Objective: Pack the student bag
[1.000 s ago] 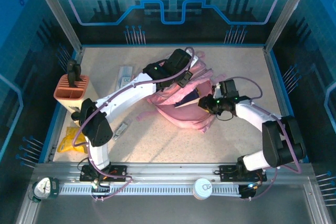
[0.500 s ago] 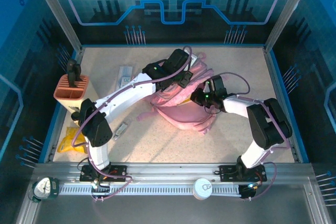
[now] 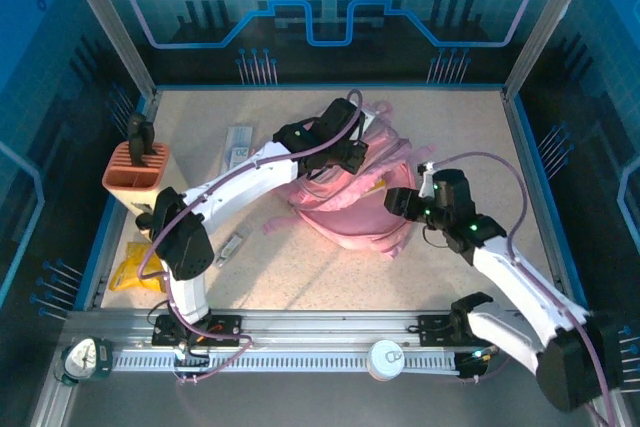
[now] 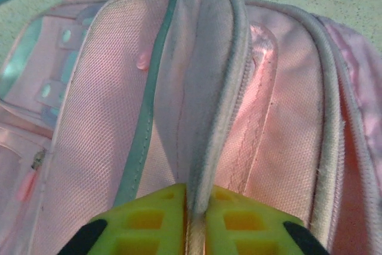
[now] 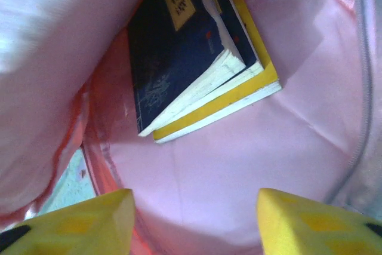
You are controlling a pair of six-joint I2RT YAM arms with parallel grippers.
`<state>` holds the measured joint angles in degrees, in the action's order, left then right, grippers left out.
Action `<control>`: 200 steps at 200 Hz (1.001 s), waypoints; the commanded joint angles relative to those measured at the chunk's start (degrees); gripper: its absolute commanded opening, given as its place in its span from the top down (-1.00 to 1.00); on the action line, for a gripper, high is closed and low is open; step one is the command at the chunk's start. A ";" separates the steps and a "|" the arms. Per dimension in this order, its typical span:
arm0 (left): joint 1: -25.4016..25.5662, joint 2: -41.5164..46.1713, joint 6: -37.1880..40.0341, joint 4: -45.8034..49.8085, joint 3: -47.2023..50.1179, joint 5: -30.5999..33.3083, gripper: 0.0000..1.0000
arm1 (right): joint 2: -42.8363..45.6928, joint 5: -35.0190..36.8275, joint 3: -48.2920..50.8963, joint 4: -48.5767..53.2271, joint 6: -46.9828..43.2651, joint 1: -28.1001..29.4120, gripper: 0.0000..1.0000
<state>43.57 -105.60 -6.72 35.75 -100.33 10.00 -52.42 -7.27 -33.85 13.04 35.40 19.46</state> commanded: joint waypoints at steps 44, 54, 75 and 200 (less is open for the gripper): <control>-0.32 14.22 -20.95 -5.67 13.90 -9.98 0.02 | 8.04 -2.76 -4.51 18.27 -6.30 1.29 -0.78; -1.04 17.23 -23.59 -6.47 18.50 -9.35 -0.02 | 7.42 -4.16 -4.98 18.34 -6.14 2.01 -0.86; -3.26 23.78 -27.86 -6.64 26.74 -7.32 -0.08 | 4.77 -4.86 -6.36 18.07 -4.86 5.38 -0.99; -23.89 33.44 -43.55 -16.60 56.97 -12.14 -0.33 | -14.62 1.77 -10.80 7.92 6.47 25.81 -0.99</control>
<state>22.48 -69.71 -47.40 24.82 -44.66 1.13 -66.43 -8.29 -44.27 22.35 38.92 44.91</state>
